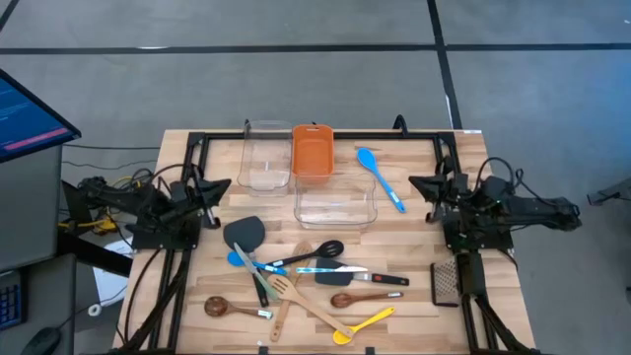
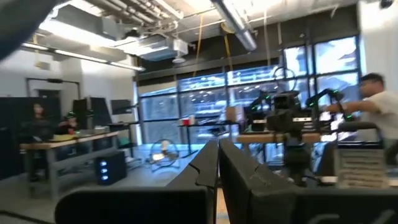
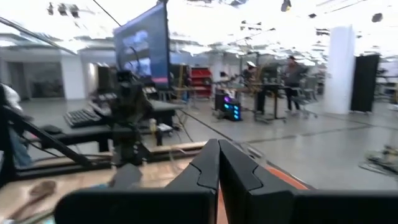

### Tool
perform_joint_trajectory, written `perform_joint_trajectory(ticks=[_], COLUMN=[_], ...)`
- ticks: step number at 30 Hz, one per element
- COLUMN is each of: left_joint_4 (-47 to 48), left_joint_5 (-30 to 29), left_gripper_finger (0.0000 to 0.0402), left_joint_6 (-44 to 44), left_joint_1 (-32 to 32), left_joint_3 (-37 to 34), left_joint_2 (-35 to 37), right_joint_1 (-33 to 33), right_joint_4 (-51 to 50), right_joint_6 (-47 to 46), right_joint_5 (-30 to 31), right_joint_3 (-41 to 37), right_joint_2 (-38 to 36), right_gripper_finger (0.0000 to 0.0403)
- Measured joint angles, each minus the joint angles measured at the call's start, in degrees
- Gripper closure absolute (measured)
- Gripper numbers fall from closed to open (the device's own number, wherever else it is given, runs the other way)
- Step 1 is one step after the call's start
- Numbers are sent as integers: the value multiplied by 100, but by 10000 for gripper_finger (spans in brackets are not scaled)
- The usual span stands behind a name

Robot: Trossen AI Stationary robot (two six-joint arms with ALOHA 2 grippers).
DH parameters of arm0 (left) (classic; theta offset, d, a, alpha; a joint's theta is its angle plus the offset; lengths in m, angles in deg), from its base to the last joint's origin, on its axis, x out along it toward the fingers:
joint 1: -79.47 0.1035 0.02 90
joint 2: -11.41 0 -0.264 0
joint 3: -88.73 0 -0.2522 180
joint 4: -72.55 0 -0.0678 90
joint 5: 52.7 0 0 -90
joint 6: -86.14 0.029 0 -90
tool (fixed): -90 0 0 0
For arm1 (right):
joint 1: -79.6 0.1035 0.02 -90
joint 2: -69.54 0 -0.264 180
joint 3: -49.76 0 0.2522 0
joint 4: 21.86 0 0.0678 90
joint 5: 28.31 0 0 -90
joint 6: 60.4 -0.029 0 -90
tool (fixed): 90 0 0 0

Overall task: Pick & Place Kitchen Items
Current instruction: Put the top blue serving spoon into the top transparent bin

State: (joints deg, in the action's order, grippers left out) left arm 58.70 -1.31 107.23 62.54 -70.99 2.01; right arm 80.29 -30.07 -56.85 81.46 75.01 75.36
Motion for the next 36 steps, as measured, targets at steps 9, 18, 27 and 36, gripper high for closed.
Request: perform_joint_trajectory(ticks=[9,18,27,36], left_joint_4=[6,20,248,888], left_joint_5=[-76,103,1826,3115], left_gripper_finger=[399,399,399,399], left_joint_6=[10,-34,-233,-593], left_joint_1=[1078,2189,3014,4266], left_joint_3=[583,639,641,641], left_joint_2=[-1303,-1699,-1686,-1688], right_joint_1=[-706,-1239,-1683,-1973], right_joint_4=[58,-518,-1487,-1734], right_joint_6=[-230,-483,-813,-813], right_joint_5=[5,4,-18,-309], right_joint_3=[583,1384,2096,2515], right_joint_2=[1134,2172,2958,3416], right_gripper_finger=[403,403,403,403])
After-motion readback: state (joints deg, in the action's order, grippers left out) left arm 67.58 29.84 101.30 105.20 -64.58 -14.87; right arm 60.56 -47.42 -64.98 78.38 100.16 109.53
